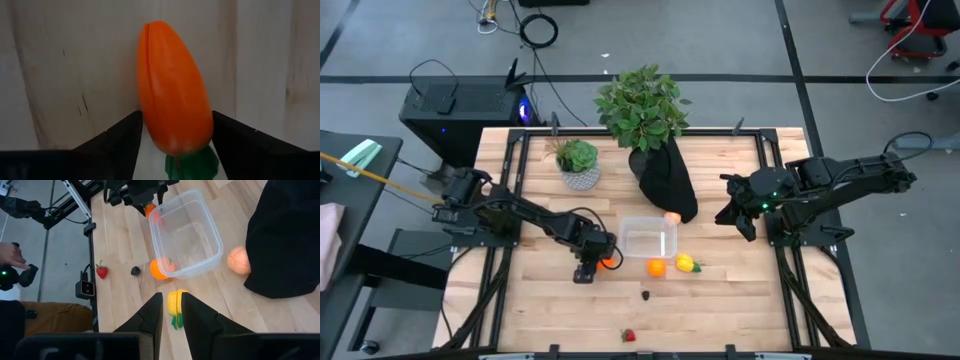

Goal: Pick and placing Produce into tupperware
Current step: Put the orange carrot into the transparent bin

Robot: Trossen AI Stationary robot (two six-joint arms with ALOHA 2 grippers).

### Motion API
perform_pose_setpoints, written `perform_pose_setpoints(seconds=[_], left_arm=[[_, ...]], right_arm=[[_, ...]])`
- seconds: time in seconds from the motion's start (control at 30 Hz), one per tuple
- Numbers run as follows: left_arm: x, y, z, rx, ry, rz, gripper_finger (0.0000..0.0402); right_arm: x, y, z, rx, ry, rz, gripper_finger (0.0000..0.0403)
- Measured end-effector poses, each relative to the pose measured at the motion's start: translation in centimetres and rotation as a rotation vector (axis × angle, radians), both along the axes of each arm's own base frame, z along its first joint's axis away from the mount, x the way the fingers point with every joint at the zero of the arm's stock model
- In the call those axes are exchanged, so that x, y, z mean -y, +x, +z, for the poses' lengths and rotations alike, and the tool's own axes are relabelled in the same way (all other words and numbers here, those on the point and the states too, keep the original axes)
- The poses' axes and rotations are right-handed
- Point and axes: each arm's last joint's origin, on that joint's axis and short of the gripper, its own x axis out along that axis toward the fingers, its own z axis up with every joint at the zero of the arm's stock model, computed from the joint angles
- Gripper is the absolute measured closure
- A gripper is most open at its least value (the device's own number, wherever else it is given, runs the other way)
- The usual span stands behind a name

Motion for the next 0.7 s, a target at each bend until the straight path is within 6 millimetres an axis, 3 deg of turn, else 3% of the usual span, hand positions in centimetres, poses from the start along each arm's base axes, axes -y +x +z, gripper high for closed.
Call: perform_pose_setpoints(seconds=[0.33, 0.7], left_arm=[[0.2, 0.3, 0.0, 0.026, -0.031, -0.003, 0.0235], [0.4, 1.2, 0.6, 0.061, -0.035, 0.022, 0.023]], right_arm=[[0.0, 0.0, 0.0, 0.002, -0.009, -0.004, 0.0325], [0.0, 0.0, 0.0, 0.002, -0.01, -0.006, 0.0325]])
